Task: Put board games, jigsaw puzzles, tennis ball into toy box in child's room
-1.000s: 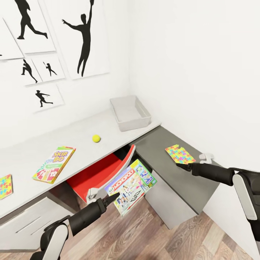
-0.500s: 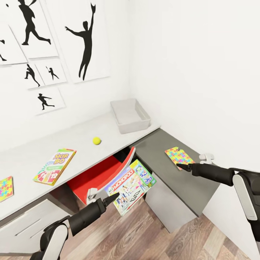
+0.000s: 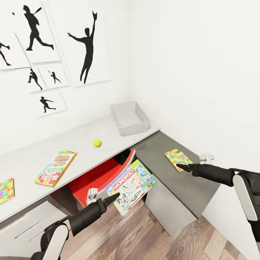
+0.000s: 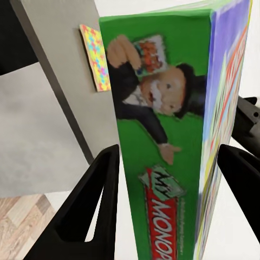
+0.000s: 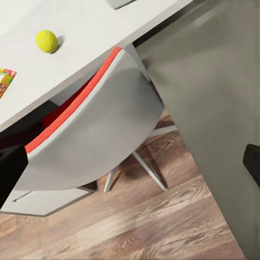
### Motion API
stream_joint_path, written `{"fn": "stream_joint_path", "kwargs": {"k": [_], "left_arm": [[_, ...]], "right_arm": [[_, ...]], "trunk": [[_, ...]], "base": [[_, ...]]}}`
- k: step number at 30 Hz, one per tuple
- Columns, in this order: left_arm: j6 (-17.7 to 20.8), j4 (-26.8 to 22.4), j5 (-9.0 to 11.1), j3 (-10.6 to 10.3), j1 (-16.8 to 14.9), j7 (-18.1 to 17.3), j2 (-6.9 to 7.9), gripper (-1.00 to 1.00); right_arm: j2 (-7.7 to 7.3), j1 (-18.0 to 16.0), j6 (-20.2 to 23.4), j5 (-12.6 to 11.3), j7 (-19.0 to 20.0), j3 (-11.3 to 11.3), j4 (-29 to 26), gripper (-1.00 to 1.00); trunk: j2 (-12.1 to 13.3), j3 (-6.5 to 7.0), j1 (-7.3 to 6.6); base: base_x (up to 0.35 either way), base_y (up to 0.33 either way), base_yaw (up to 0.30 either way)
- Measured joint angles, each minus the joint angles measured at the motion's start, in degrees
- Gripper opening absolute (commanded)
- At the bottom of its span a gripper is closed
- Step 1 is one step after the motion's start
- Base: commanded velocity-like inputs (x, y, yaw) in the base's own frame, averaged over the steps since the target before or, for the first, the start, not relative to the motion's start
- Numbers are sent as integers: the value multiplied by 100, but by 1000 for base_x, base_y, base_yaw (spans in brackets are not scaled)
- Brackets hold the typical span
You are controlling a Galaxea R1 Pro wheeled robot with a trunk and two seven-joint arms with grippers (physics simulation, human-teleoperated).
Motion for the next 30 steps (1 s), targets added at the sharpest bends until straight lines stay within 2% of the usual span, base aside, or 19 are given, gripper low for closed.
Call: {"fn": "stream_joint_path", "kwargs": {"k": [15,30], "left_arm": [[-251,9,1,-38,0,-6,-5,-100],[-291,8,4,-42,7,-16,-5,-100]], "right_arm": [[-3,8,0,1,25,0,-1,100],[12,29,0,1,45,-40,5,100]], "trunk": [[0,138,0],[1,165,0]], "base": [[0,0,0],[0,0,0]]}}
